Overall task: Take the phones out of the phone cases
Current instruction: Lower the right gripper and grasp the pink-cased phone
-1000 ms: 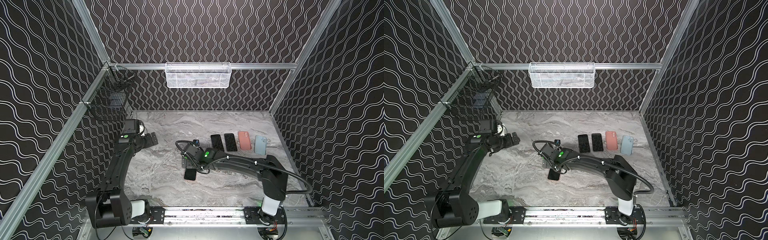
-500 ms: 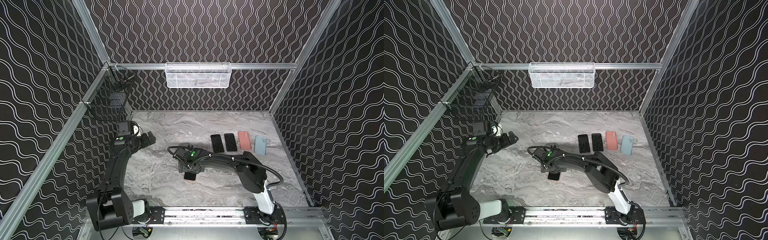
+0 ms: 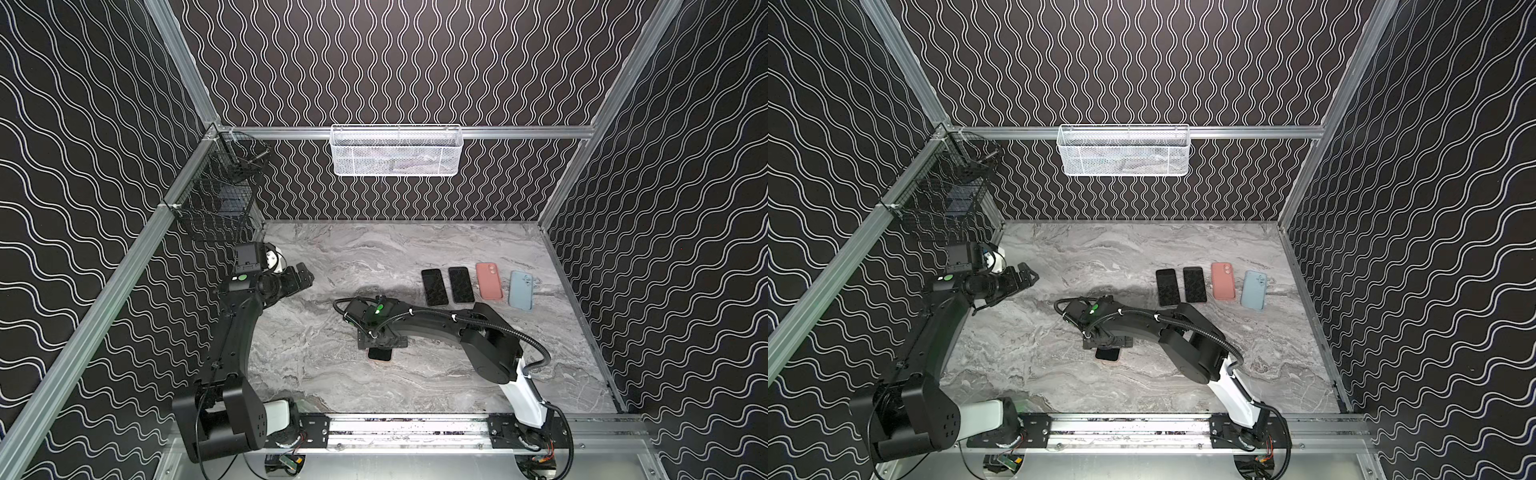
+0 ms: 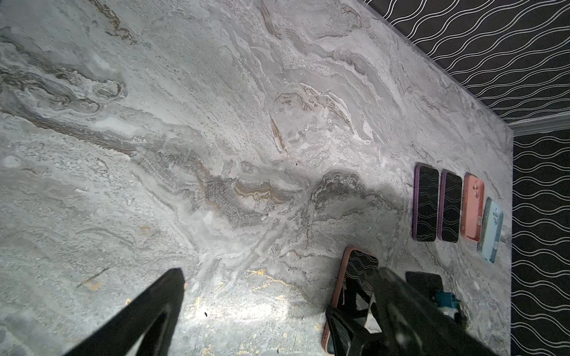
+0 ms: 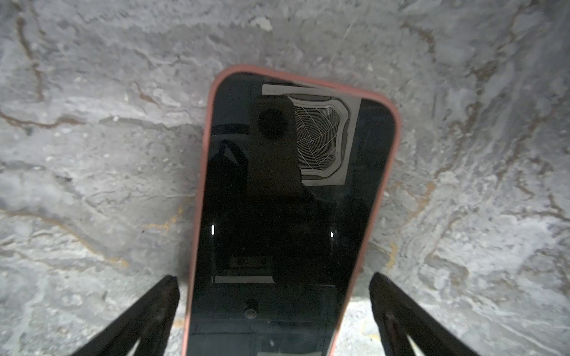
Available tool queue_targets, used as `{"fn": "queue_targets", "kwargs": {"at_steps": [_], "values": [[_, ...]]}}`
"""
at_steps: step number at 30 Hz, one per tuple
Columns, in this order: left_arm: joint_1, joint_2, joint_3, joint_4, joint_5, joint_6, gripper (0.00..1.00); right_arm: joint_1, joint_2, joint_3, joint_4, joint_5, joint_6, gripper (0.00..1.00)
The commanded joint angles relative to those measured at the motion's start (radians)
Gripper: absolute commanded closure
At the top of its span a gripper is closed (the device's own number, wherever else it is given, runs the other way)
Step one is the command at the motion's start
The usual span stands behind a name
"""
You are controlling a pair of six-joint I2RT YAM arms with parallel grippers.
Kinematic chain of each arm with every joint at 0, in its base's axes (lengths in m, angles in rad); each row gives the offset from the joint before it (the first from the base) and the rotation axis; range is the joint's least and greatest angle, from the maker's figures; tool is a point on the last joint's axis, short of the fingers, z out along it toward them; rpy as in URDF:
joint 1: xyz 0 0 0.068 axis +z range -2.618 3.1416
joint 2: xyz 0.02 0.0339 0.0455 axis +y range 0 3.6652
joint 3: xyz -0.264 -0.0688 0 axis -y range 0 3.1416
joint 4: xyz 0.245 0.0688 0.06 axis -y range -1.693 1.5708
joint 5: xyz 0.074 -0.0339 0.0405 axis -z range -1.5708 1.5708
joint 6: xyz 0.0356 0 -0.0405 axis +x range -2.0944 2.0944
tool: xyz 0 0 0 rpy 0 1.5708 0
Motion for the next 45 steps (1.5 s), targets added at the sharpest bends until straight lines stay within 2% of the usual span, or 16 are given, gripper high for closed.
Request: {"fn": "queue_targets", "kwargs": {"at_steps": [1, 11, 15, 19, 26, 40, 45], "values": [[0.003, -0.006, 0.001, 0.031, 0.013, 0.006, 0.01, 0.006, 0.010, 0.009, -0.021, 0.000, 0.019, 0.03], [0.007, -0.009, -0.006, 0.039, 0.024, 0.004, 0.01, 0.010, 0.031, 0.011, -0.018, -0.025, 0.027, 0.09], [0.010, -0.007, -0.005, 0.037, 0.028, 0.004, 0.01, 0.011, 0.026, -0.013, 0.004, -0.030, 0.029, 0.16], [0.010, -0.007, -0.005, 0.036, 0.028, 0.005, 0.01, 0.011, 0.027, -0.017, -0.012, -0.008, 0.026, 0.18], [0.010, -0.004, -0.010, 0.039, 0.029, 0.003, 0.01, 0.011, 0.002, -0.056, -0.003, 0.016, 0.010, 0.32], [-0.013, 0.001, -0.030, 0.063, 0.056, -0.028, 0.01, -0.004, -0.087, -0.151, 0.095, 0.028, -0.034, 0.33], [-0.036, -0.026, -0.119, 0.113, 0.129, -0.086, 0.01, -0.016, -0.128, -0.188, 0.124, 0.031, -0.051, 0.33]]}}
